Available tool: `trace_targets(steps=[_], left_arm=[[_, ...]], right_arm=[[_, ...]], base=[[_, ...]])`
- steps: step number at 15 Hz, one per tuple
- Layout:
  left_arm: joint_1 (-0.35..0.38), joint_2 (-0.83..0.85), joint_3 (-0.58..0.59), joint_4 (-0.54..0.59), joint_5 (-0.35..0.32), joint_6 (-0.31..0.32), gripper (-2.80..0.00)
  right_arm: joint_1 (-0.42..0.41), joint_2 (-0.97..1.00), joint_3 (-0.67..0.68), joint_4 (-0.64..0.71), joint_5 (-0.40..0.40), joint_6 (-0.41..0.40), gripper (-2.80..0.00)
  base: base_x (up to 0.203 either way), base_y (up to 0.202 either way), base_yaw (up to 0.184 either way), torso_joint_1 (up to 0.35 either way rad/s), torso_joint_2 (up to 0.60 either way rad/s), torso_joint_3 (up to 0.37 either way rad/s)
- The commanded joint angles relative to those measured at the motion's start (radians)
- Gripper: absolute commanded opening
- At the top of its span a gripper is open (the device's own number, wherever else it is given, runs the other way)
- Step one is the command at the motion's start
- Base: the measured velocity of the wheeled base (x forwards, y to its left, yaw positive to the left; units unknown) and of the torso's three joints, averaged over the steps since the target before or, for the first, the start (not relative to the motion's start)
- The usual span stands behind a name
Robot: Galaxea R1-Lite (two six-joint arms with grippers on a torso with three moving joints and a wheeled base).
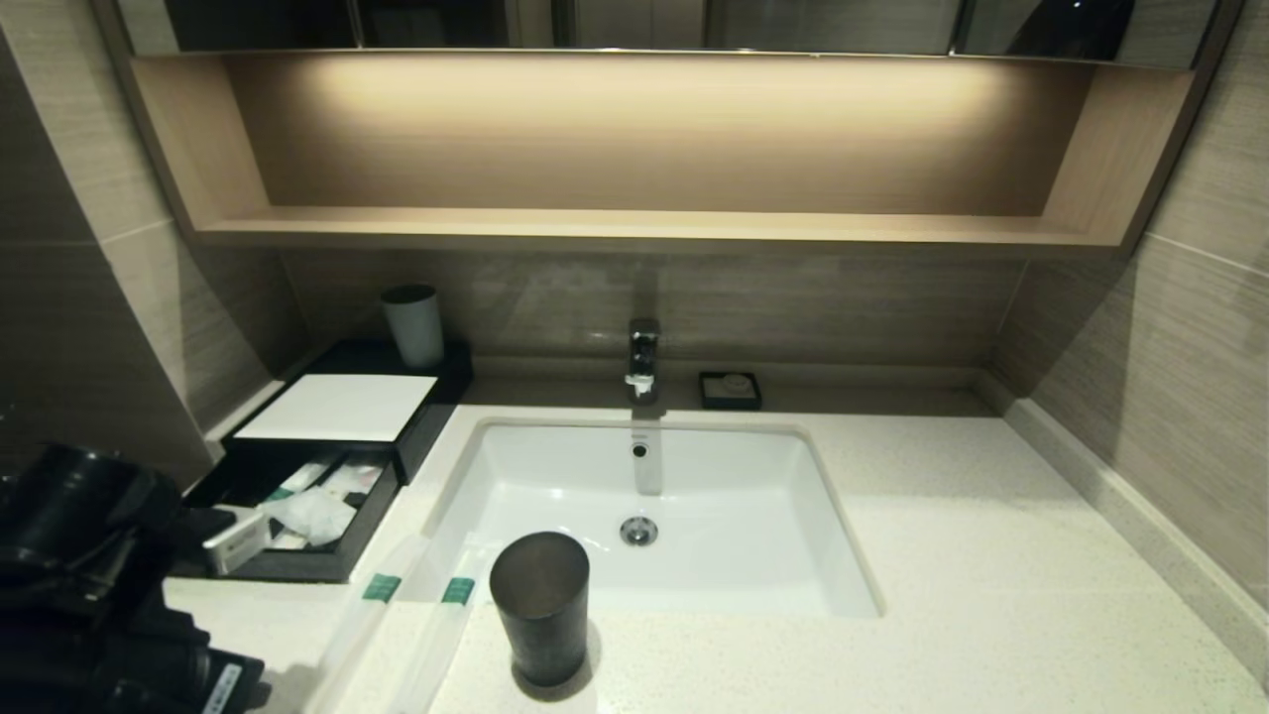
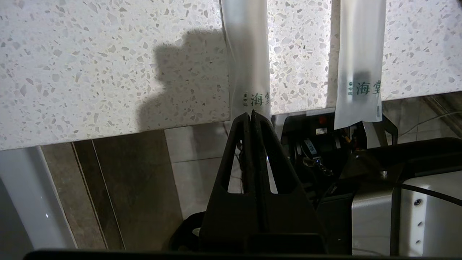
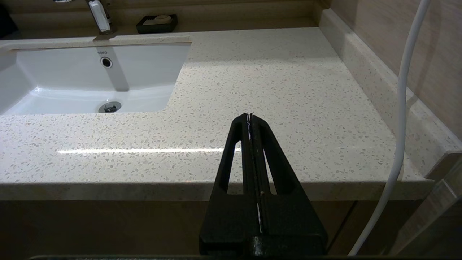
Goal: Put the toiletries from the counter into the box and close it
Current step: Pick up the bathroom toiletry
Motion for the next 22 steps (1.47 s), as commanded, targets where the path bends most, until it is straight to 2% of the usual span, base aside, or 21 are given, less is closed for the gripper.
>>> trace_targets(steps=[1,13,14,22], left_arm=[[-0.003,0.045,0.003,0.002,-0.011,0.004,-2.8],[-0.016,0.109,0.014,-0.008,-0.017,0.013,-2.8],[-0.016,0.117,0.014,-0.008,-0.016,0.013,0.0],[-0.018,0.137,0.009,-0.012,-0.016,0.013,0.0]], right_arm=[[0.0,0.002,0.0,-0.001,0.0,0.001,-2.8],[0.0,0.002,-0.002,-0.001,0.0,0.001,-2.8],[0.0,0.002,-0.001,-0.001,0.0,0.001,-2.8],[0.0,0.002,0.0,-0.001,0.0,0.001,-2.8]], base=[[0.0,0.0,0.0,0.0,0.0,0.0],[0.0,0.0,0.0,0.0,0.0,0.0],[0.0,0.0,0.0,0.0,0.0,0.0],[0.0,0.0,0.0,0.0,0.0,0.0]])
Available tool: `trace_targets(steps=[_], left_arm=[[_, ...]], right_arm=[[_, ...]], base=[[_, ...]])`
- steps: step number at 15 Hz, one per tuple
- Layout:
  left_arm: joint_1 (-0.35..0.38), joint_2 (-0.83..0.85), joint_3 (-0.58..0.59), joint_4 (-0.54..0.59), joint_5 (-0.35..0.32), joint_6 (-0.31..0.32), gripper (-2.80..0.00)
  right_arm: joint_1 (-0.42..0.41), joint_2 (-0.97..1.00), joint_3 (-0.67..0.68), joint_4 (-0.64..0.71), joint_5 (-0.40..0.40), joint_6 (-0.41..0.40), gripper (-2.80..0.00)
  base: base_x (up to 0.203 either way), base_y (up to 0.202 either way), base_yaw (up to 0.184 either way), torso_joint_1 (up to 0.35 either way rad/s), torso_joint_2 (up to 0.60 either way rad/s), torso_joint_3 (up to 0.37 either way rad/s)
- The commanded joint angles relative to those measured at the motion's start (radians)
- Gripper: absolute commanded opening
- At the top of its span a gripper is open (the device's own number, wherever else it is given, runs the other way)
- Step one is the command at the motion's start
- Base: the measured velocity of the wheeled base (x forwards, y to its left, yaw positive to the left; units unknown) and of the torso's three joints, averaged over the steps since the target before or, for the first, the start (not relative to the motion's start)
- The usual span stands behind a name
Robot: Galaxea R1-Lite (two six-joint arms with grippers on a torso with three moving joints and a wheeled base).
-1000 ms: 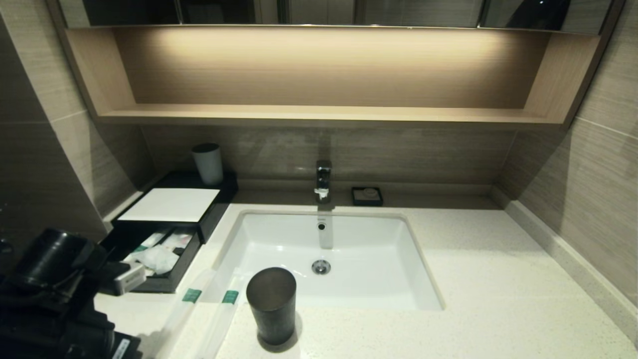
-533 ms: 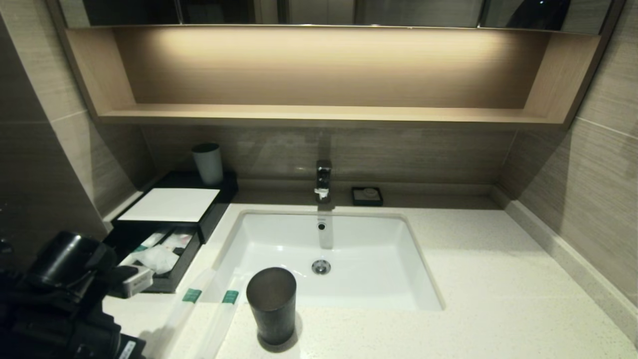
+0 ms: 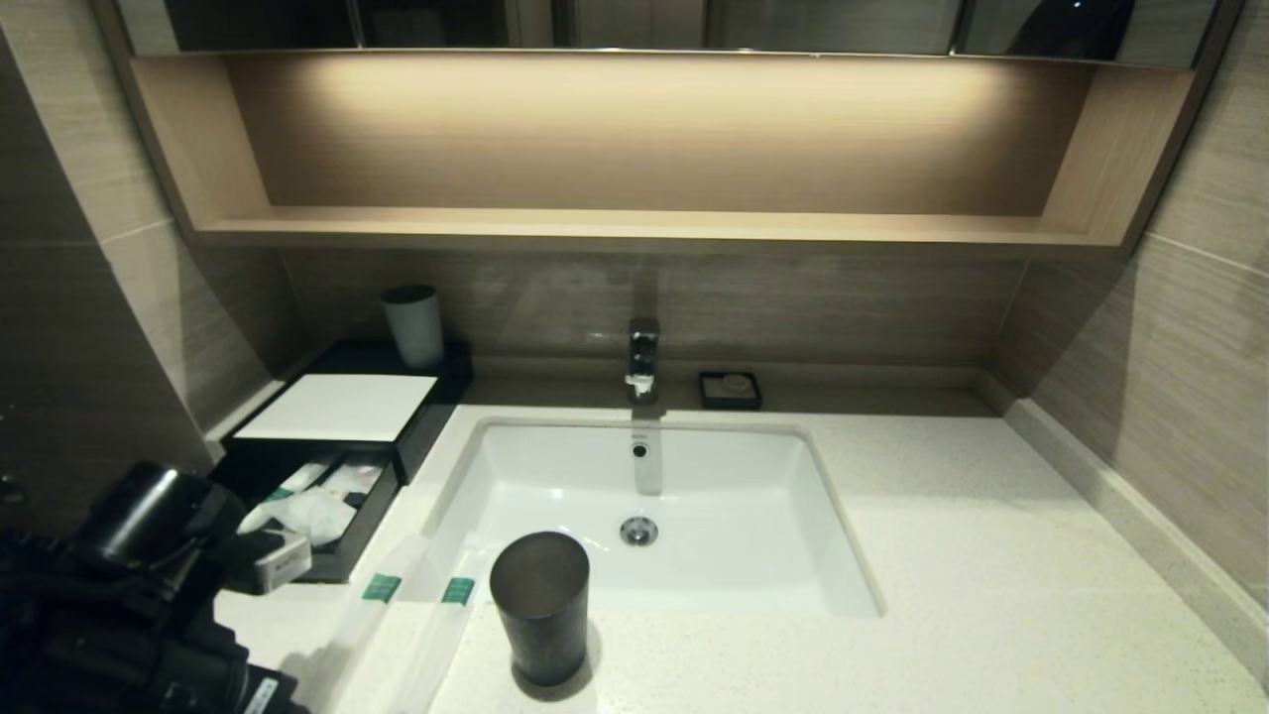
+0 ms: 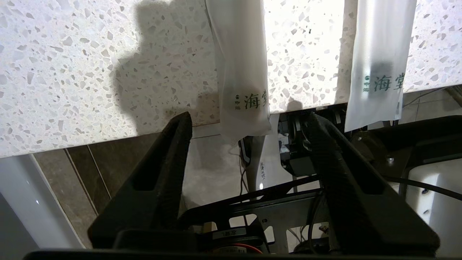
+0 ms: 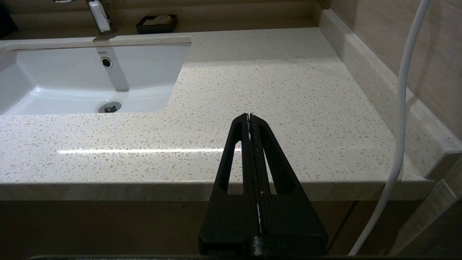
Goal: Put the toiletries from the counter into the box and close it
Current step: Pick up the bathroom toiletry
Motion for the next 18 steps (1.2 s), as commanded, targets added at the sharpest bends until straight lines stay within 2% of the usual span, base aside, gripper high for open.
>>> trace_targets(steps=[1,5,9,18], left_arm=[[0.0,0.015,-0.004,0.003,0.001,0.003,0.0],[-0.021,0.043,-0.011,-0.003,0.005,0.003,0.0],[-0.024,0.067,-0.007,-0.04,0.009,0.003,0.0],[-0.026,0.104,-0.011,-0.043,0.015,0.003,0.0]], right_arm=[[0.0,0.002,0.0,0.0,0.0,0.0,-2.8],[0.0,0.002,0.0,0.0,0.0,0.0,-2.8],[0.0,0.002,-0.001,0.0,0.0,0.0,-2.8],[0.0,0.002,0.0,0.0,0.0,0.0,-2.8]], base=[[0.0,0.0,0.0,0.0,0.0,0.0],[0.0,0.0,0.0,0.0,0.0,0.0],[0.0,0.0,0.0,0.0,0.0,0.0],[0.0,0.0,0.0,0.0,0.0,0.0]])
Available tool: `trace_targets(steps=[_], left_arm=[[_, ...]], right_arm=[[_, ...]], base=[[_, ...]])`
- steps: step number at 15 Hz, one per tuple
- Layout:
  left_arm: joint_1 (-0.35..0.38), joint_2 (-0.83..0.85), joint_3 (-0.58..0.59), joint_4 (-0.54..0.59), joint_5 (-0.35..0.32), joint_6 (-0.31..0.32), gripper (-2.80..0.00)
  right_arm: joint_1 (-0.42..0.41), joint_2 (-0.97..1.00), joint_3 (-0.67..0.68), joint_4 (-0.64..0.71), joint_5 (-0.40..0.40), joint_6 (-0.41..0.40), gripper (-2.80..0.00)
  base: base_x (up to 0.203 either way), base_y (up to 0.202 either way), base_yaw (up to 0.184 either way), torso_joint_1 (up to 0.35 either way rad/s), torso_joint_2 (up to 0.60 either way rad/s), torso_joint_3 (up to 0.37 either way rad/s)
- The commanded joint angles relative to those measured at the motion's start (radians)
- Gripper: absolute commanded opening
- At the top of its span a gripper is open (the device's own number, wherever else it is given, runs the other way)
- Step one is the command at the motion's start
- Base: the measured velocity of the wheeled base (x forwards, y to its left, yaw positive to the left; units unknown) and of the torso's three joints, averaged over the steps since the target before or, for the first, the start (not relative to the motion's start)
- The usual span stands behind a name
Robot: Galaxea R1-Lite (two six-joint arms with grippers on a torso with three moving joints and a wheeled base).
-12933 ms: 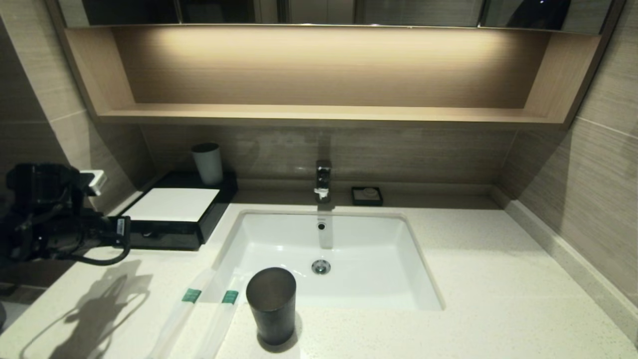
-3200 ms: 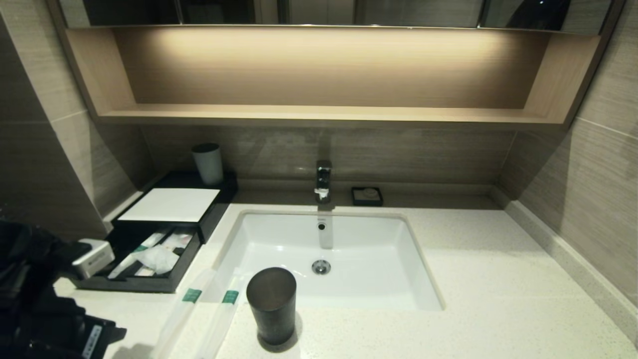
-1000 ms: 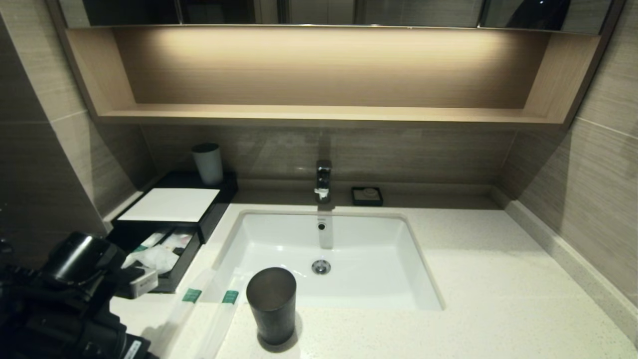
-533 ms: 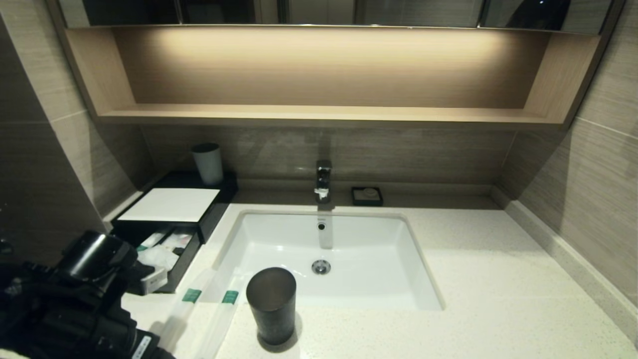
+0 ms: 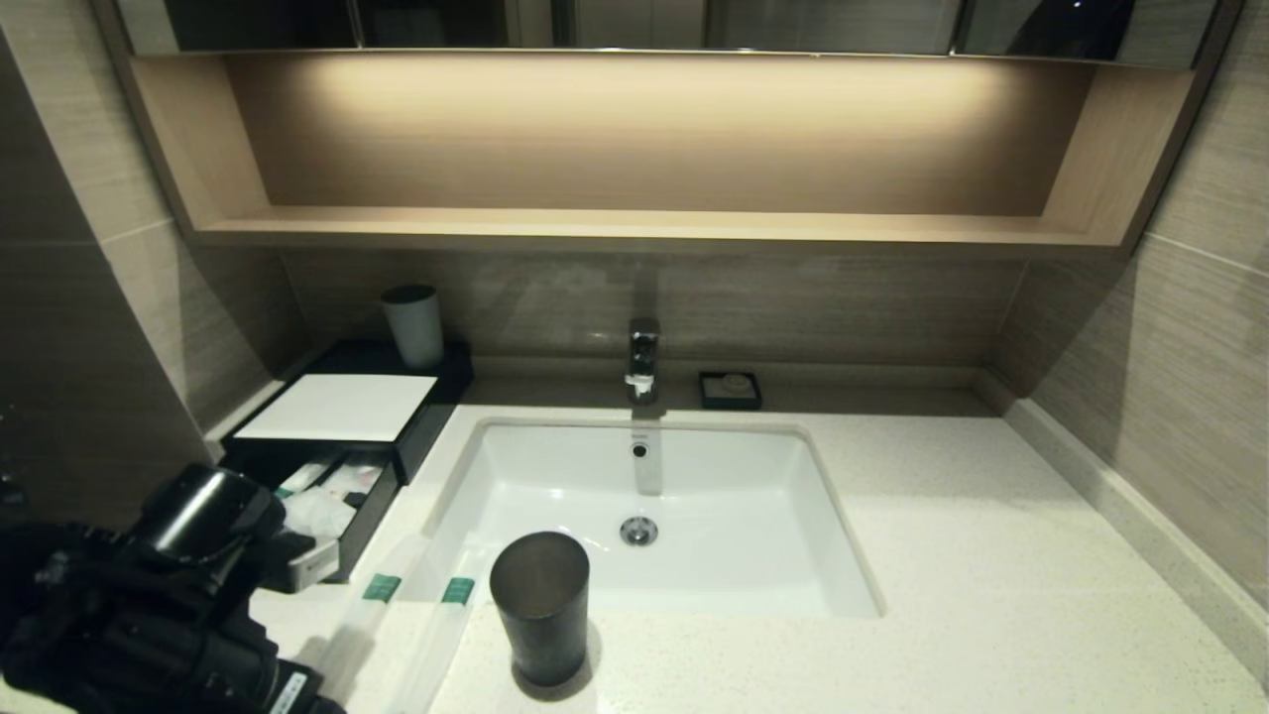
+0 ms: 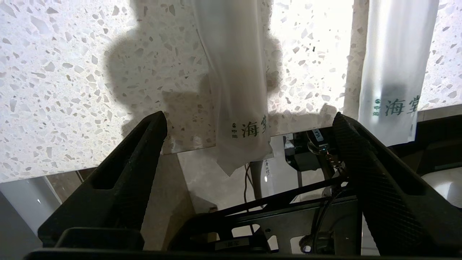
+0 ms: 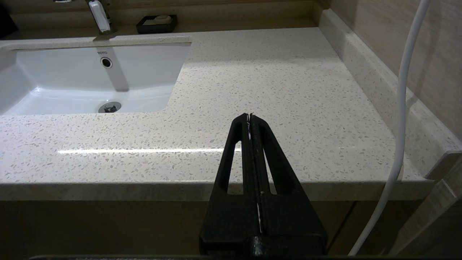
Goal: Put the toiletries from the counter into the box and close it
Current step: Pick up the bathroom toiletry
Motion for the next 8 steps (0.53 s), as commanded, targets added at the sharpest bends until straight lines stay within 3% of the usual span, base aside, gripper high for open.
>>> trace_targets(steps=[1,8], left_arm=[[0.0,0.023,-0.001,0.002,-0.001,0.0,0.0],[0.0,0.031,-0.005,-0.002,0.007,0.0,0.0]], right_arm=[[0.0,0.002,0.0,0.0,0.0,0.001,-2.8],[0.0,0.002,0.0,0.0,0.0,0.001,-2.8]], base=[[0.0,0.0,0.0,0.0,0.0,0.0],[0.0,0.0,0.0,0.0,0.0,0.0]])
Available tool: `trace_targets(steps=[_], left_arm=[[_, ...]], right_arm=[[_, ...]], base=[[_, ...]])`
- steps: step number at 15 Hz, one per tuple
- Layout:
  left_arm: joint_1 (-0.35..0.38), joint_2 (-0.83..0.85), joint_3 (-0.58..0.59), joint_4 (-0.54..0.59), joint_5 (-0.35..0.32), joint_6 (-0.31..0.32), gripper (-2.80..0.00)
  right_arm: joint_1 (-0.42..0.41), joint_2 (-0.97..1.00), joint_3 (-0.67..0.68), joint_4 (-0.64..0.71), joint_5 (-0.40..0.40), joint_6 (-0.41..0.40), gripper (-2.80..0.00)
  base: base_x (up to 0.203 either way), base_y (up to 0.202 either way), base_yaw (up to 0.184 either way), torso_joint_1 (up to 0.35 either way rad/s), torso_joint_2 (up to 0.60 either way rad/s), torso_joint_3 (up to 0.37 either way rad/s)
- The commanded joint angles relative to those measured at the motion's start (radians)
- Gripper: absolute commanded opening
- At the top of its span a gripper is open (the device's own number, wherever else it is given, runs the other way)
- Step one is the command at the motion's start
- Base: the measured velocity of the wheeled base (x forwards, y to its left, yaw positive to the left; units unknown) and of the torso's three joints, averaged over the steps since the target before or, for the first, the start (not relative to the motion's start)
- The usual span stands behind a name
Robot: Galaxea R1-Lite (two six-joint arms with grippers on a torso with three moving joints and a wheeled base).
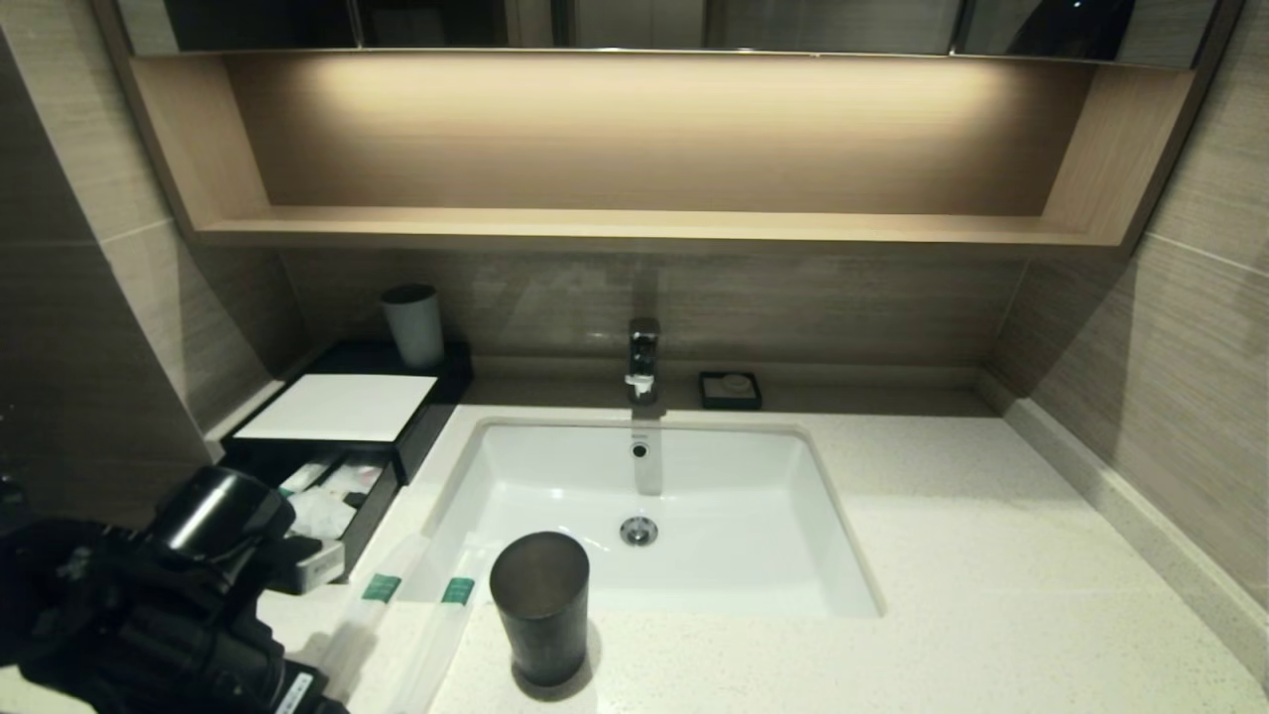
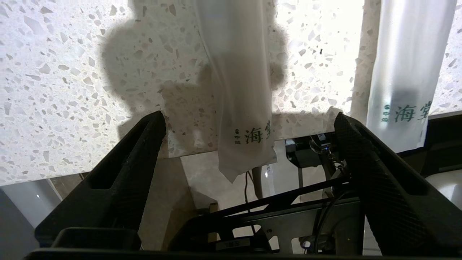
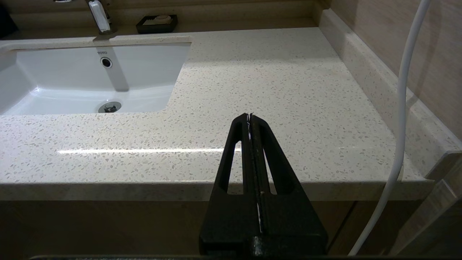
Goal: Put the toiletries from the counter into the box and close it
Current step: Pick up the bathroom toiletry
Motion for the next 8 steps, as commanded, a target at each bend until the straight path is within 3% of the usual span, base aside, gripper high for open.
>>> trace_targets(steps=[1,8], left_arm=[[0.0,0.005,0.002,-0.012,0.014,0.001,0.0],[-0.001,0.017,0.008,-0.042,0.033,-0.002,0.0]], right_arm=[[0.0,0.002,0.0,0.0,0.0,0.0,-2.8],[0.0,0.002,0.0,0.0,0.0,0.0,-2.8]], base=[[0.0,0.0,0.0,0.0,0.0,0.0],[0.0,0.0,0.0,0.0,0.0,0.0]])
